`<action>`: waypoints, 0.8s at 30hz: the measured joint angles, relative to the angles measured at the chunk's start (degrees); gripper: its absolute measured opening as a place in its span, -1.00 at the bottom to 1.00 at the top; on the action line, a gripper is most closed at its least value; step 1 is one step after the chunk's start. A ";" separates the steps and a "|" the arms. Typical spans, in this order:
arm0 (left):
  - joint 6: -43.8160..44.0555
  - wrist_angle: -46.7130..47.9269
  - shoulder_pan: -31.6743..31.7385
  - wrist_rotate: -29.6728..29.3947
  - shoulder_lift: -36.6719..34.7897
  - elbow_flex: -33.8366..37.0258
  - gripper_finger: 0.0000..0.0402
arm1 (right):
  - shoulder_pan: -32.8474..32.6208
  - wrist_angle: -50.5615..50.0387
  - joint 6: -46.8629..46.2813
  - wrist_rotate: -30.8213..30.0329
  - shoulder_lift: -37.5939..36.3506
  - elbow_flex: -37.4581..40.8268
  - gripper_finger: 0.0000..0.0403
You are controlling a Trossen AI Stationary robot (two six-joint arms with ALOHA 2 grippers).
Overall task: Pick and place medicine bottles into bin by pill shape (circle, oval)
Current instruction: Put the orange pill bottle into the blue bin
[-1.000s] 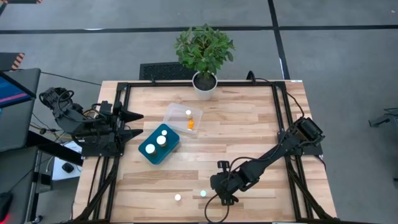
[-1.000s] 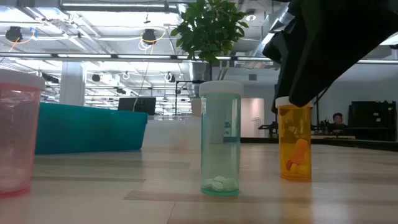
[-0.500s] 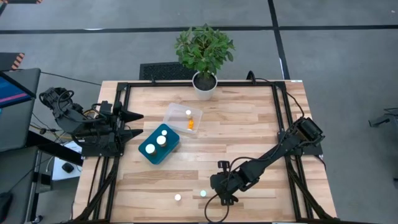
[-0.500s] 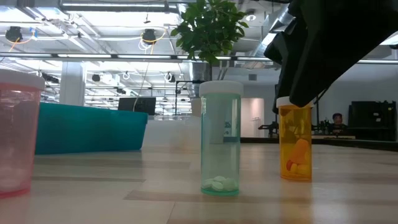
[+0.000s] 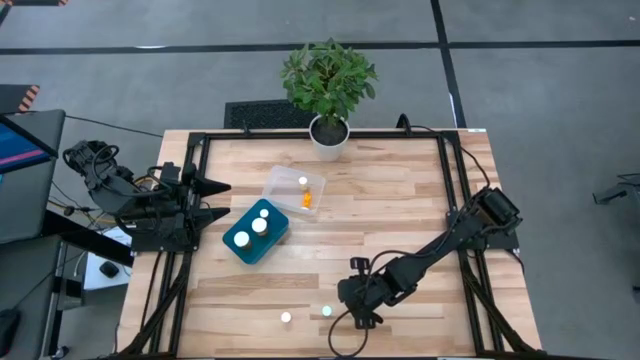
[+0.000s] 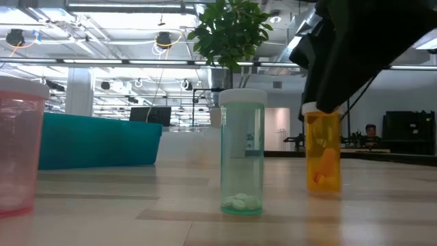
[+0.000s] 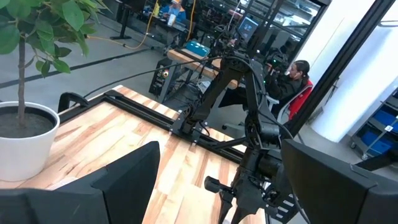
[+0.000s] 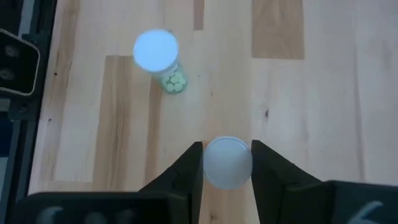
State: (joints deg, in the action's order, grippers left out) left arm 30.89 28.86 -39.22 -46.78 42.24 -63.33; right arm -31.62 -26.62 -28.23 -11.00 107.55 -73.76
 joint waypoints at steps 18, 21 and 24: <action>0.22 0.04 -0.01 1.15 -0.02 0.00 0.63 | 8.16 -3.42 9.46 0.87 -6.51 0.02 -0.44; -0.05 0.07 0.00 1.15 -0.01 0.00 0.63 | 10.80 -3.21 10.87 0.85 -8.80 -0.02 -0.44; -0.10 0.04 0.00 1.15 -0.02 0.00 0.63 | 13.38 -2.70 12.20 0.81 -10.20 -0.04 -0.44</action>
State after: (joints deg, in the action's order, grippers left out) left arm 30.79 28.91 -39.22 -45.63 42.22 -63.33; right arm -18.24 -29.32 -16.03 -10.20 97.34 -73.80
